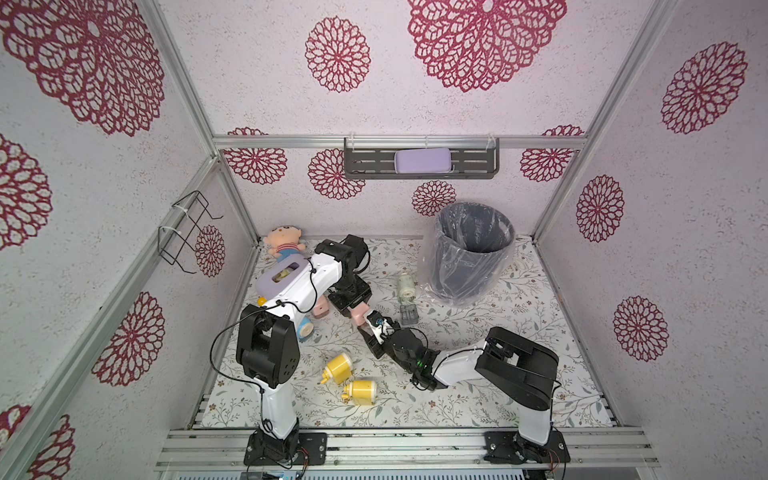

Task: Take out the pencil sharpener tray and clean the shavings
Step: Open the container of the pencil sharpener.

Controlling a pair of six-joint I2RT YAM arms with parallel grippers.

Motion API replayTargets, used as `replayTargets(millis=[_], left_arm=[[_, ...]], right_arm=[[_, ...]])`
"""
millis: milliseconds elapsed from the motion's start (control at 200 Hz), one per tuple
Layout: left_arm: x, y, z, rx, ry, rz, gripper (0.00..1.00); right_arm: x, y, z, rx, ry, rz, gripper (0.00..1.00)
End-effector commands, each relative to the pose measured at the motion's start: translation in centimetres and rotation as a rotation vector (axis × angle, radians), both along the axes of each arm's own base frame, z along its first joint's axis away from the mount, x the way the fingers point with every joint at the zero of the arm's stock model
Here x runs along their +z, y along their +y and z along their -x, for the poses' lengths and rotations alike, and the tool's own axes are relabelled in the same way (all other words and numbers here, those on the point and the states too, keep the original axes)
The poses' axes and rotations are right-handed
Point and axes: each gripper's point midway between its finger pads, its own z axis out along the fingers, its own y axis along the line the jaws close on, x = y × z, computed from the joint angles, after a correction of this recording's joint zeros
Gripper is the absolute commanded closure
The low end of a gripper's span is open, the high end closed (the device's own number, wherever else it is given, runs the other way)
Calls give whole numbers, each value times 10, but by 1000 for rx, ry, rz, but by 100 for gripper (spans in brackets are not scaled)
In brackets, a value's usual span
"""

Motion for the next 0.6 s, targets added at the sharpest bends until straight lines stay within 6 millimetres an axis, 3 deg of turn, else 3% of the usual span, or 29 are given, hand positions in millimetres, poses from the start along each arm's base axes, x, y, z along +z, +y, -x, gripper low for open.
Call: replayTargets(millis=[0, 595], left_arm=[[1, -1, -1, 12, -3, 3, 100], [-8, 6, -7, 25, -1, -52, 100]], right_arm=[[22, 0, 4, 15, -45, -55, 57], [24, -17, 18, 26, -59, -82, 56]])
